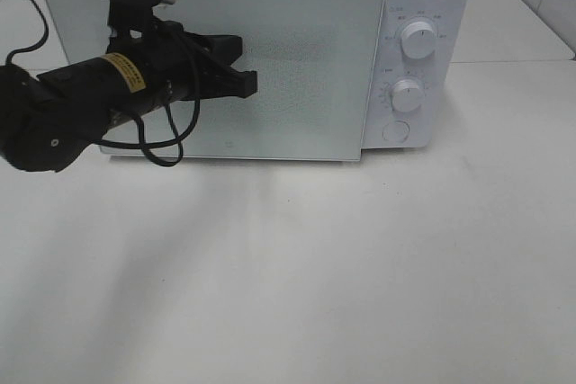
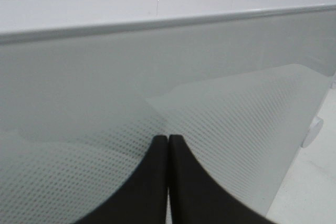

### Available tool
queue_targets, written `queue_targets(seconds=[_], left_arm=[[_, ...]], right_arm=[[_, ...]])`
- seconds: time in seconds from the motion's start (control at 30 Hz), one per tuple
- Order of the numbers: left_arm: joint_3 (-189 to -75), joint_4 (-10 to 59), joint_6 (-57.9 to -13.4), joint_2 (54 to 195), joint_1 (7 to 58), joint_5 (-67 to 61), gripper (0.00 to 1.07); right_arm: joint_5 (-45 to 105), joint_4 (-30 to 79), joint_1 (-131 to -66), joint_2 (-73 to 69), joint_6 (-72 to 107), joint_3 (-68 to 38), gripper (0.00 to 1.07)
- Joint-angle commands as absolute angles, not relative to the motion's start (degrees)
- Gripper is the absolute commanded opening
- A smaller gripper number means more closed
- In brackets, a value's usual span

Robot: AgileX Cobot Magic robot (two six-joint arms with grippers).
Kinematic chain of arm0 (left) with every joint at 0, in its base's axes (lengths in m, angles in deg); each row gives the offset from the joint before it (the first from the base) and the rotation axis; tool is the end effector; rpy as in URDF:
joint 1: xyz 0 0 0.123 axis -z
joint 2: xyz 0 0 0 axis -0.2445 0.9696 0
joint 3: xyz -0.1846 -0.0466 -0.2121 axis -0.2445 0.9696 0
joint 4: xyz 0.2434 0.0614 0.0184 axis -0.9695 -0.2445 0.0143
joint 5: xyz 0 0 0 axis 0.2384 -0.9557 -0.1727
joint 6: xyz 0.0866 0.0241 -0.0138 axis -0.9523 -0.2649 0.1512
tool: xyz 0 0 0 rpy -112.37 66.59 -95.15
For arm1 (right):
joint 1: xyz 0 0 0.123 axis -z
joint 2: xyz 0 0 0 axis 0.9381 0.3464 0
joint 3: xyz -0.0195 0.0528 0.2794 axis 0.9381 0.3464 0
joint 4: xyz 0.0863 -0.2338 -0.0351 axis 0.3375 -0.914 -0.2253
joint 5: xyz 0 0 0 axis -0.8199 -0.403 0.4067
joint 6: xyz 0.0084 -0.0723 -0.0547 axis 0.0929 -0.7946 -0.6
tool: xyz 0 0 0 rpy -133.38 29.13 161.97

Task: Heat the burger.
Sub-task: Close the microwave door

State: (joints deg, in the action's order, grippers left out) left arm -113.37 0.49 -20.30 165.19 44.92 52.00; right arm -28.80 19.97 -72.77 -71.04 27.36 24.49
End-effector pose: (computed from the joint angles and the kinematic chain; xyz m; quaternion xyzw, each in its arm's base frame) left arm 0.3287 -0.2078 0.1765 0.2071 0.7315 -0.2391 0.6040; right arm -0.0011 -0.0063 0.2833 0.0167 0.8284 0.0001 0.5599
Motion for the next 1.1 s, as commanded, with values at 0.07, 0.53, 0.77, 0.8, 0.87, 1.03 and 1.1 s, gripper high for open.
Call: queue_targets(seconds=[0.07,0.53,0.77,0.8,0.87,1.03,1.1], left_arm=[[-117.7,1.1,-19.7,167.0,45.6,50.6,0.0],[-128.4,1.8,-18.9,172.1,45.6,45.9,0.0],[-129.9,2.1,-18.6,173.1,45.6,44.9,0.0],[-129.8,1.2,-18.0,172.9,46.0,44.7,0.0],[-129.2,-0.2,-17.0,172.1,46.6,44.6,0.0],[-126.2,-2.9,-17.1,169.4,48.4,44.5,0.0],[-122.5,-2.8,-17.1,166.8,50.0,44.5,0.0]], right_arm=[[-28.2,19.9,-72.3,-72.6,27.1,24.7,0.73],[-28.2,19.9,-72.3,-72.6,27.1,24.7,0.73],[-28.2,19.9,-72.3,-72.6,27.1,24.7,0.73],[-28.2,19.9,-72.3,-72.6,27.1,24.7,0.73],[-28.2,19.9,-72.3,-72.6,27.1,24.7,0.73],[-28.2,19.9,-72.3,-72.6,27.1,24.7,0.73],[-28.2,19.9,-72.3,-72.6,27.1,24.7,0.73]])
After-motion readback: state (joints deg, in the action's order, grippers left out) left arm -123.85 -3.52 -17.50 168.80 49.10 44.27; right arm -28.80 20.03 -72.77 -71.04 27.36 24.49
